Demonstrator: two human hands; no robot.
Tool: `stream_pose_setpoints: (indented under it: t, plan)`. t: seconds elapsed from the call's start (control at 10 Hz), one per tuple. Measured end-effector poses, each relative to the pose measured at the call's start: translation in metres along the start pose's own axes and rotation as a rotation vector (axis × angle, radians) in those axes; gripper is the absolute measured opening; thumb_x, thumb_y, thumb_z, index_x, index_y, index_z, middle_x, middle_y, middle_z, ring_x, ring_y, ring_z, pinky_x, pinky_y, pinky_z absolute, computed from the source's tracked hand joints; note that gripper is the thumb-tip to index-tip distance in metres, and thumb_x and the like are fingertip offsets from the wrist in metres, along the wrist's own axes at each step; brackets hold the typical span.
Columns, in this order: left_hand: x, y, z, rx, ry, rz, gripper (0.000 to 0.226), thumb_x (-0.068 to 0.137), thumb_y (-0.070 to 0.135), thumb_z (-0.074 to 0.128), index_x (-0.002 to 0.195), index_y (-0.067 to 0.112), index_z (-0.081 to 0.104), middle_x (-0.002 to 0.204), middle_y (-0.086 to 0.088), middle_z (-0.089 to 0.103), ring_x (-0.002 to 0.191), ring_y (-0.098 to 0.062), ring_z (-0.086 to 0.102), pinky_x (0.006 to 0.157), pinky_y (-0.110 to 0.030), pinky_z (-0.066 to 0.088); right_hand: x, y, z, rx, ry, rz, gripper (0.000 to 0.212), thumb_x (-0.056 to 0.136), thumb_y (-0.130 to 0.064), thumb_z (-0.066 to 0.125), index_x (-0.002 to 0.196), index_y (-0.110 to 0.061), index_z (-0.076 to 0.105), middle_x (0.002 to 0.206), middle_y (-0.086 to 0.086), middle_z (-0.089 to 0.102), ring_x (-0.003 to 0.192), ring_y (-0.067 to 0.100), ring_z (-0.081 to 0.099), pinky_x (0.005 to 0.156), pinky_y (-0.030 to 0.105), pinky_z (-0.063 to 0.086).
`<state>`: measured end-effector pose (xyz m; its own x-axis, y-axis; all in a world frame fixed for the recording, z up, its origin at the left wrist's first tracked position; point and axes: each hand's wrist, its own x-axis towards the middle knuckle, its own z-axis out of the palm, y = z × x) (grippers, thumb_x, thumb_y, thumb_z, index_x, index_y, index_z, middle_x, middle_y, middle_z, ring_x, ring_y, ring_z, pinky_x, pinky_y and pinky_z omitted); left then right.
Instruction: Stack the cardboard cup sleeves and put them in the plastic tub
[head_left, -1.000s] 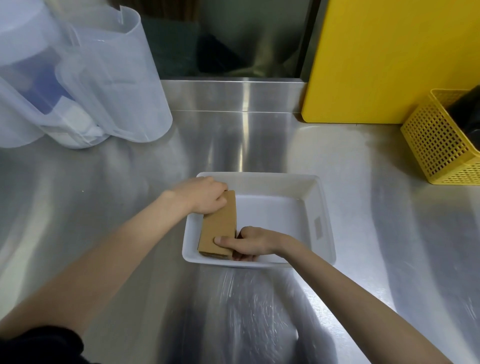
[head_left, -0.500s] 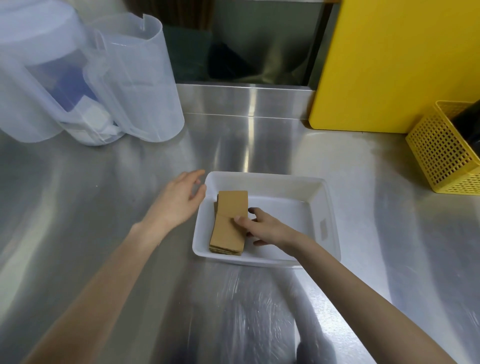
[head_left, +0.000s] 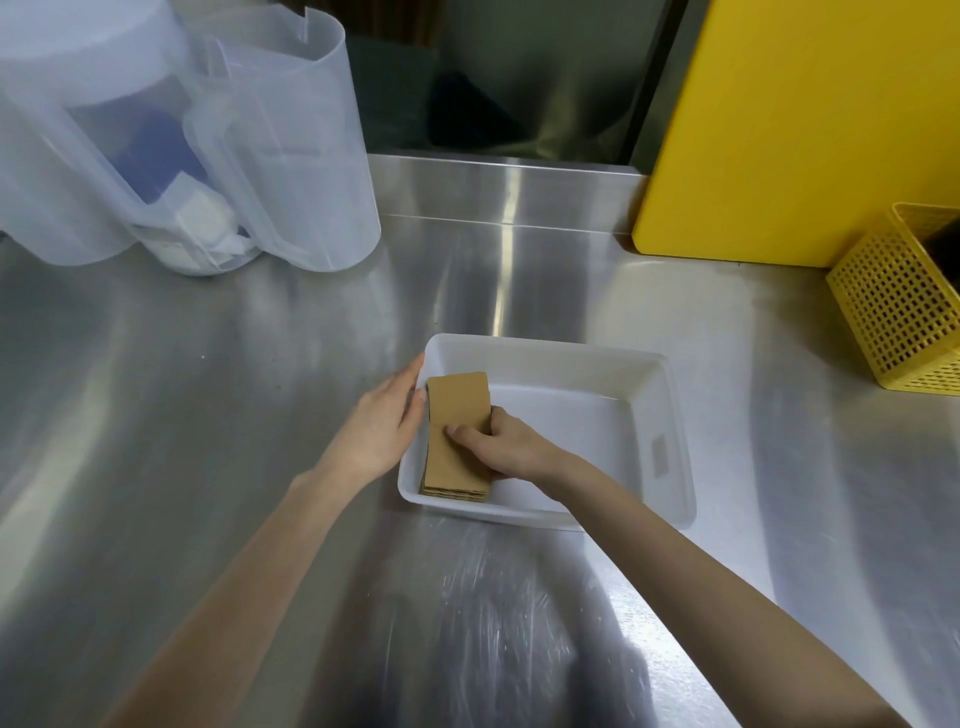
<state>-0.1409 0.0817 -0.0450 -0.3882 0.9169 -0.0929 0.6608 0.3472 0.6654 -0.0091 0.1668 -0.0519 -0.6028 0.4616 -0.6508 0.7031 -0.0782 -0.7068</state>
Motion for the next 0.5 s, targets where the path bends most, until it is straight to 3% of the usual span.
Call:
stream_pose_setpoints:
  t: [0.1, 0.2, 0.3, 0.4, 0.5]
  plan:
    - [0.0, 0.0, 0.001, -0.011, 0.009, -0.006, 0.045, 0.094, 0.021, 0.032, 0.139, 0.025, 0.026, 0.125, -0.01, 0.057, 0.109, -0.03, 0.053, 0.087, -0.032, 0.038, 0.0, -0.001, 0.002, -0.018, 0.022, 0.022, 0.067, 0.086, -0.05, 0.044, 0.137, -0.011, 0.026, 0.138, 0.012, 0.04, 0.129, 0.028, 0.038, 0.109, 0.045, 0.037]
    - [0.0, 0.002, 0.0, -0.006, 0.004, -0.002, 0.046, 0.094, 0.02, 0.032, 0.139, 0.024, 0.026, 0.125, -0.011, 0.057, 0.108, -0.032, 0.052, 0.085, -0.031, 0.037, -0.004, -0.002, 0.001, -0.001, 0.026, 0.022, 0.065, 0.087, -0.049, 0.043, 0.137, -0.011, 0.026, 0.14, 0.012, 0.041, 0.128, 0.029, 0.041, 0.108, 0.044, 0.039]
    - [0.002, 0.004, -0.003, 0.007, -0.046, -0.004, 0.046, 0.095, 0.021, 0.031, 0.14, 0.024, 0.024, 0.126, -0.012, 0.056, 0.113, -0.032, 0.051, 0.088, -0.034, 0.037, -0.018, -0.006, -0.005, -0.03, 0.0, -0.004, 0.059, 0.091, -0.042, 0.041, 0.139, -0.011, 0.023, 0.14, 0.01, 0.043, 0.125, 0.028, 0.045, 0.101, 0.034, 0.042]
    - [0.004, 0.002, -0.003, 0.046, -0.1, -0.035, 0.048, 0.095, 0.026, 0.029, 0.142, 0.023, 0.018, 0.136, -0.011, 0.049, 0.125, -0.029, 0.044, 0.1, -0.037, 0.036, -0.029, -0.008, -0.011, -0.1, -0.005, -0.009, 0.061, 0.093, -0.037, 0.041, 0.141, -0.009, 0.017, 0.144, 0.012, 0.039, 0.129, 0.028, 0.04, 0.103, 0.034, 0.036]
    - [0.007, -0.002, -0.004, 0.129, -0.149, -0.063, 0.057, 0.092, 0.039, 0.026, 0.143, 0.019, 0.009, 0.15, -0.011, 0.028, 0.137, -0.028, 0.027, 0.112, -0.046, 0.027, -0.052, -0.012, -0.016, -0.26, 0.016, 0.0, 0.074, 0.091, -0.04, 0.043, 0.144, -0.009, 0.002, 0.153, 0.015, 0.021, 0.14, 0.029, 0.024, 0.112, 0.036, 0.023]
